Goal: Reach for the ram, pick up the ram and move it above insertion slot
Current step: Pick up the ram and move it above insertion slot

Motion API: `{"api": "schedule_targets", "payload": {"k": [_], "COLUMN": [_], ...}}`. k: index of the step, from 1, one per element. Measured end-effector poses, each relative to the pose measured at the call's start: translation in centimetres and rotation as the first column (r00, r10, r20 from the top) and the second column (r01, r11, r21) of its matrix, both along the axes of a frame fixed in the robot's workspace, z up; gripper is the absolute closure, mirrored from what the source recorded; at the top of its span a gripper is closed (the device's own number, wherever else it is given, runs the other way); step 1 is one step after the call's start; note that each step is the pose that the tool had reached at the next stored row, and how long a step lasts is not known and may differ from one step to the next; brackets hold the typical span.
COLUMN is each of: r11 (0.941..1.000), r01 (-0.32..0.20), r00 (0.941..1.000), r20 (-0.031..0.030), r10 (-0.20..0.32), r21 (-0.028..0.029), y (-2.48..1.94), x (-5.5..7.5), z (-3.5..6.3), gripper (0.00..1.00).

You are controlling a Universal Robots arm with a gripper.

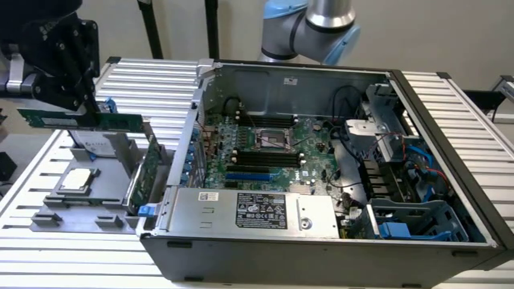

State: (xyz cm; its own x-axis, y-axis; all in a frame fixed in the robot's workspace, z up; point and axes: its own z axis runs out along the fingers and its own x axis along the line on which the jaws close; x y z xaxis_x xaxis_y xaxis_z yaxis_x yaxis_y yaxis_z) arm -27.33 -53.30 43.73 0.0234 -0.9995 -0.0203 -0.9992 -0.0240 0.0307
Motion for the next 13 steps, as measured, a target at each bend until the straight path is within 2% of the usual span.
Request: {"api": "schedule_targets", "payload": {"k": [6,13], "r11": [1.0000,1.0000], "r01": [0.000,0.000], "r00": [1.0000,1.0000], "r20": [-0.0019,-0.0021], "r10": [0.000,0.000], "r21": [0.0000,0.0000], "y": [0.00,0.00], "x": [2.7,5.9], "z": [0.54,0.63], "gripper": [0.86,0.86]}}
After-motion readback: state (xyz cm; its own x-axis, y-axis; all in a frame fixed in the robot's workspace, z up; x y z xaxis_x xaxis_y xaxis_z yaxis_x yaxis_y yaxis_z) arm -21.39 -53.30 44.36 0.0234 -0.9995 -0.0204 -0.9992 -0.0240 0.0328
